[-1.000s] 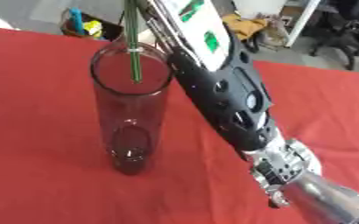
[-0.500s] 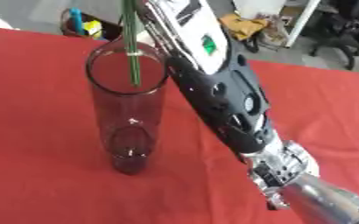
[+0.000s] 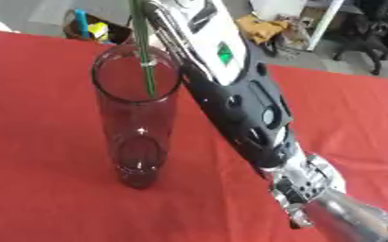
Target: Arrange flowers into the vase.
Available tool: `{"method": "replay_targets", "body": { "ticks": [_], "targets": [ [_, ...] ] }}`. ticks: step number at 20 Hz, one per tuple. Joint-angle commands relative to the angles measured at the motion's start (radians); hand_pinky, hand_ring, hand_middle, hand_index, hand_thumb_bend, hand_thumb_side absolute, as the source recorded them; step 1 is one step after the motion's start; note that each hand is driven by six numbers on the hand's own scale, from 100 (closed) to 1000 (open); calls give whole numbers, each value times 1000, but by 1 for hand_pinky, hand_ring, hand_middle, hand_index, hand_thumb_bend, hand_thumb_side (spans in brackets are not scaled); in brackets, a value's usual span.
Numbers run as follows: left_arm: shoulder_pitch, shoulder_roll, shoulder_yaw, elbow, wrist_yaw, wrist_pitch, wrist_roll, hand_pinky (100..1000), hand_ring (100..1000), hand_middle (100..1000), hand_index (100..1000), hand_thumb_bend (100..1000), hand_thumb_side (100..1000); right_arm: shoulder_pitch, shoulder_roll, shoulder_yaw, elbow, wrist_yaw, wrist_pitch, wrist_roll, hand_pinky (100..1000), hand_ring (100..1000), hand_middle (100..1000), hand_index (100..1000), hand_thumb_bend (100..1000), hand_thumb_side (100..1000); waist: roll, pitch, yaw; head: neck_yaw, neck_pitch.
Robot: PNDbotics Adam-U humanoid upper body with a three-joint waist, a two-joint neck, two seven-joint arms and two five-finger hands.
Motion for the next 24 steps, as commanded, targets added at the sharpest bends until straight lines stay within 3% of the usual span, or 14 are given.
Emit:
{"method": "replay_targets", "body": {
  "ticks": [1, 6, 24],
  "targets": [
    [-11, -3, -9, -16, 6, 2, -3, 497, 442, 663, 752, 100, 959, -15, -8, -10, -8, -20, 27, 2, 664, 890, 209, 100, 100, 510, 12, -18, -2, -6, -7],
    [-11, -4, -11, -16, 8, 4, -5, 497, 442, 664, 752, 100, 958, -19, 2, -17, -3, -54, 62, -11, 667, 898, 211, 100, 100, 493, 15, -21, -2, -11, -4],
    [-10, -2, -10, -16, 11, 11, -11, 495, 452, 665, 753, 100, 958, 11, 10, -21, -59, -100, 67, -30, 692, 904, 222, 163, 100, 507, 19, -26, -15, 7, -5]
  ]
}}
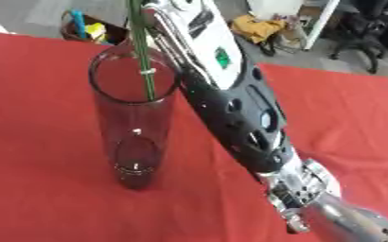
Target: Arrange flowers into the vase.
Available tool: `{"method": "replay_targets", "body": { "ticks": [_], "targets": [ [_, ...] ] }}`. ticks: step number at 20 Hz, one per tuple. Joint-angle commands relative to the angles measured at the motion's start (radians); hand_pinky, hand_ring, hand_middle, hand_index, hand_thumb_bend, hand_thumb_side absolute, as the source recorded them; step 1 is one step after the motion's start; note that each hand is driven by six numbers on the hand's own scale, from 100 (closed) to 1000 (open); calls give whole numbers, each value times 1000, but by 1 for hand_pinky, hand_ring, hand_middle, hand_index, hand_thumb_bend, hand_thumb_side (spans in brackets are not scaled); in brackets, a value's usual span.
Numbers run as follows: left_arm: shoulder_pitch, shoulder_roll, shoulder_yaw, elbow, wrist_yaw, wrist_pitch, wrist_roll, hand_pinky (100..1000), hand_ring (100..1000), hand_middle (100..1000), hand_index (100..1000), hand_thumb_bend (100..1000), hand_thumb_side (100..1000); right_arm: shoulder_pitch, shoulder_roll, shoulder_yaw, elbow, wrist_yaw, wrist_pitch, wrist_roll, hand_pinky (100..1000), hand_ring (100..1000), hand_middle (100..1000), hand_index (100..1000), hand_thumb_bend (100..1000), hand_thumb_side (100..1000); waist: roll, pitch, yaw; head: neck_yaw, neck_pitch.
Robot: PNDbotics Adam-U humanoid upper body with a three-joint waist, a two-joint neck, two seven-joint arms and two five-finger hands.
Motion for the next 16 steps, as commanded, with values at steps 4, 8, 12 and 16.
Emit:
{"method": "replay_targets", "body": {
  "ticks": [4, 8, 12, 16],
  "targets": [
    [-10, 1, -10, -16, 5, 2, -2, 495, 452, 666, 753, 100, 957, 1, -19, -11, -51, 20, -23, -1, 716, 913, 234, 181, 100, 545, 13, -27, -7, 12, -5],
    [-9, 0, -13, -16, 6, 5, -5, 495, 452, 666, 753, 100, 957, -11, -30, -13, -60, 13, -38, 0, 712, 906, 239, 184, 100, 553, 14, -29, -9, 12, -3],
    [-8, 1, -11, -16, 7, 5, -5, 495, 453, 666, 753, 100, 957, -5, -38, -13, -75, 7, -48, 12, 732, 915, 259, 221, 100, 558, 15, -32, -14, 14, -5],
    [-7, 3, -9, -16, 7, 7, -3, 494, 452, 666, 753, 100, 957, 14, -47, -9, -93, 43, -72, 66, 766, 933, 285, 244, 100, 589, 14, -34, -21, 17, -6]
  ]
}}
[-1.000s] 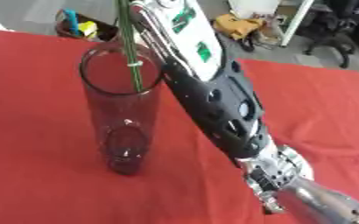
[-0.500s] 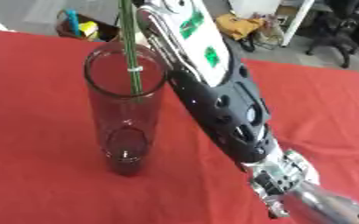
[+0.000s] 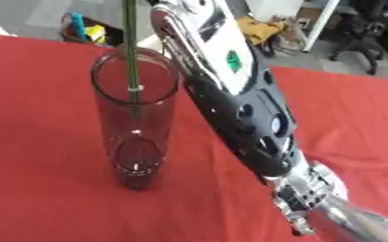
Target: Arrange flowers into the vase.
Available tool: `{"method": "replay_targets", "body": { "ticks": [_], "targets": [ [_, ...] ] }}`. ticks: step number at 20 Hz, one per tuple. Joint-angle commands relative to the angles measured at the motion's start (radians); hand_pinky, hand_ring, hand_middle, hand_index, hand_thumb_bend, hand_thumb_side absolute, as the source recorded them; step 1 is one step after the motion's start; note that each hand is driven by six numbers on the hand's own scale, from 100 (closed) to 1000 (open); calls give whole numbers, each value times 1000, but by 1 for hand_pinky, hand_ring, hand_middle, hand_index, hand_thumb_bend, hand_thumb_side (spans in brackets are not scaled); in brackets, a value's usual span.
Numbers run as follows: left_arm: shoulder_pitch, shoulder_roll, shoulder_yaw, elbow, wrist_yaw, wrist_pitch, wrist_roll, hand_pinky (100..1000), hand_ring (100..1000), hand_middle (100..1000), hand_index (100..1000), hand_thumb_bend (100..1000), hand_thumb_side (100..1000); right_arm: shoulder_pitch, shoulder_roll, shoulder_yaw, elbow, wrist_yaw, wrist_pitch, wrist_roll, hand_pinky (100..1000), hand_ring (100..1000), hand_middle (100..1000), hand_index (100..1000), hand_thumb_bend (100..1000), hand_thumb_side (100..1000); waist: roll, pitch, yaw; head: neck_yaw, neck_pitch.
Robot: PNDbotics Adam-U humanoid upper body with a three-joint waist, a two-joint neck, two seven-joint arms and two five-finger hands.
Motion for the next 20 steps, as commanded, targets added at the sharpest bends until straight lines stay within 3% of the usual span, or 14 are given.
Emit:
{"method": "replay_targets", "body": {
  "ticks": [1, 12, 20],
  "targets": [
    [-7, 3, -8, -16, 4, 3, 0, 494, 452, 667, 753, 100, 957, -5, -35, -8, -27, 34, -19, 45, 773, 937, 290, 247, 100, 593, 13, -26, -3, 4, -6],
    [-4, 4, -6, -16, 2, 3, 1, 494, 452, 668, 754, 100, 957, 19, -52, -7, -29, 187, -62, 206, 782, 930, 289, 227, 100, 593, 16, -25, -13, 6, -7],
    [-2, 4, -5, -16, 1, 3, 2, 493, 452, 668, 755, 100, 957, 20, -34, -2, -29, 249, -46, 269, 789, 939, 288, 225, 100, 597, 20, -26, -19, 7, -9]
  ]
}}
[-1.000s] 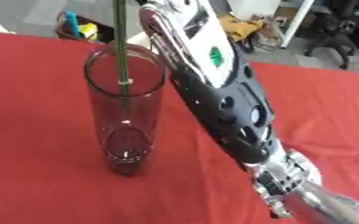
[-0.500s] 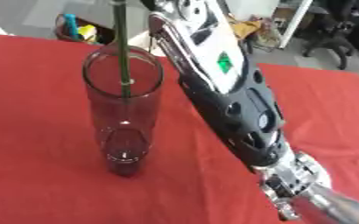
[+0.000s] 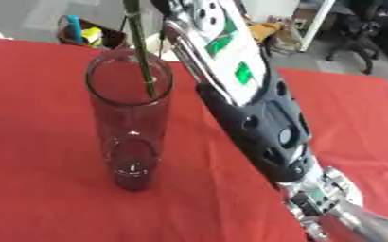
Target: Arrange flowers into the vase.
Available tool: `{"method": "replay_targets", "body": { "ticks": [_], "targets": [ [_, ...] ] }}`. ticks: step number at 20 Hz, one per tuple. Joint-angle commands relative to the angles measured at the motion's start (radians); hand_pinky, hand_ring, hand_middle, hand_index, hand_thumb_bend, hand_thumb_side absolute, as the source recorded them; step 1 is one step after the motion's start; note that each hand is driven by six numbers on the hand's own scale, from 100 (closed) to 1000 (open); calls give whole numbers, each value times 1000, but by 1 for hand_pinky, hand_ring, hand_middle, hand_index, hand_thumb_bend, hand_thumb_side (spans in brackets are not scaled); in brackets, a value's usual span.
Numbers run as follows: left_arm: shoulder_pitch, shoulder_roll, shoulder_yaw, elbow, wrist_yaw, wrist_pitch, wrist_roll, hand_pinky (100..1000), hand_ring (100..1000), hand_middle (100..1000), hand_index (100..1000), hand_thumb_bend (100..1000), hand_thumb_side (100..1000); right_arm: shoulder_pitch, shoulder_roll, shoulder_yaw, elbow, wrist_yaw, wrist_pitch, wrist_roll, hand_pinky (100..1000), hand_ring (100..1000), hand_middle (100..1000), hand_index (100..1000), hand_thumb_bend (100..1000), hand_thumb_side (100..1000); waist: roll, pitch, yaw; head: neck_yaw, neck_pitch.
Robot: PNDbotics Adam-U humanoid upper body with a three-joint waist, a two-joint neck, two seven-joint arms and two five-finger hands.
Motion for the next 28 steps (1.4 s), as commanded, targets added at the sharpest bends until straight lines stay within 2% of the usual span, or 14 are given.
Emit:
{"method": "replay_targets", "body": {
  "ticks": [1, 8, 11, 18, 28],
  "targets": [
    [-4, 4, -5, -16, 1, 1, 1, 493, 452, 669, 755, 100, 957, -20, -3, -2, -18, 28, 18, 20, 791, 942, 288, 224, 100, 594, 15, -23, -2, 1, -9],
    [-3, 3, -5, -16, 2, 1, 1, 492, 452, 669, 755, 100, 956, -25, 18, 5, -12, 47, 48, 46, 800, 956, 299, 256, 100, 602, 19, -22, -7, 4, -8],
    [-2, 3, -5, -16, 2, 1, 1, 492, 452, 669, 755, 100, 957, -22, 17, 7, -17, 55, 48, 65, 809, 966, 323, 293, 100, 612, 21, -22, -10, 6, -8],
    [0, 4, -5, -16, 3, 2, 1, 492, 451, 670, 755, 100, 957, -15, 16, -1, -19, 107, 46, 141, 819, 984, 341, 310, 100, 618, 25, -22, -18, 18, -13],
    [2, 6, -4, -16, 1, 3, 1, 491, 452, 671, 755, 100, 957, 5, 20, -5, -19, 125, 31, 162, 835, 999, 363, 349, 100, 627, 28, -22, -29, 44, -22]
  ]
}}
